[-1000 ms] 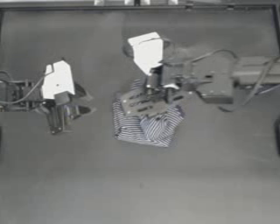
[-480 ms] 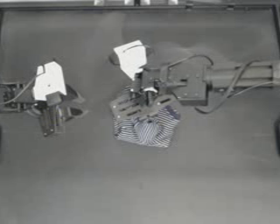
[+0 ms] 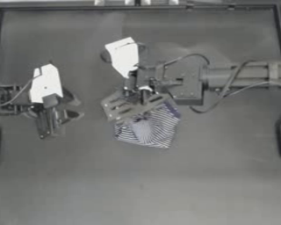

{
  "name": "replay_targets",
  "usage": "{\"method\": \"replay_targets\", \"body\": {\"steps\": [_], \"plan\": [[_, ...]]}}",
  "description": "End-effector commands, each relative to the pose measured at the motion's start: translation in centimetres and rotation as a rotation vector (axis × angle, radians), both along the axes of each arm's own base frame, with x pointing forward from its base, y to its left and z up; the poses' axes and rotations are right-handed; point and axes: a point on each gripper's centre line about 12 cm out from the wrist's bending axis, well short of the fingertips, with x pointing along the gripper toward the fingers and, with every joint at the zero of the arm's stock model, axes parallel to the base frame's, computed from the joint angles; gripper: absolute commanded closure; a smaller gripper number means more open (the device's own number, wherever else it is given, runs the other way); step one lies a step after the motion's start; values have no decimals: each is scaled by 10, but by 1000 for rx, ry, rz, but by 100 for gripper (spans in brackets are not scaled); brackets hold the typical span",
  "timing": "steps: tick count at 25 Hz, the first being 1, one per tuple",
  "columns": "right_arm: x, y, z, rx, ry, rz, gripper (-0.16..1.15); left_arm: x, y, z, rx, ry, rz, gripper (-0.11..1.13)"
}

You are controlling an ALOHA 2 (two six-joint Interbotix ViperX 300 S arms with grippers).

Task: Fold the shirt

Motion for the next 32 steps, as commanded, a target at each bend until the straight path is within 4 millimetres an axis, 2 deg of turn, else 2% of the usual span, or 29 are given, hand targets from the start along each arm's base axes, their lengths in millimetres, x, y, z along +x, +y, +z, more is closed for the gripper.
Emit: {"method": "replay_targets", "body": {"steps": [1, 7, 12, 18, 22, 26, 30, 32], "plan": [[5, 1, 45, -53, -83, 14, 0, -2, 1, 12, 7, -47, 8, 27], [6, 8, 74, -102, -104, 41, 0, -3, 2, 14, -2, -47, 20, 27], [-8, 13, 96, -150, -140, 51, 0, 0, 3, 23, 0, -44, 24, 27], [-34, 15, 111, -198, -197, 70, 0, 9, 5, 47, -6, -68, 39, 26], [-64, 17, 106, -213, -270, 71, 0, 22, 5, 70, -2, -119, 29, 26], [-92, 16, 87, -216, -359, 45, 0, 39, 2, 90, 1, -150, 11, 24], [-113, 18, 74, -216, -434, 50, 0, 63, 4, 96, 4, -142, -4, 20], [-123, 18, 66, -219, -418, 56, 0, 79, 4, 95, 9, -125, -20, 18]]}}
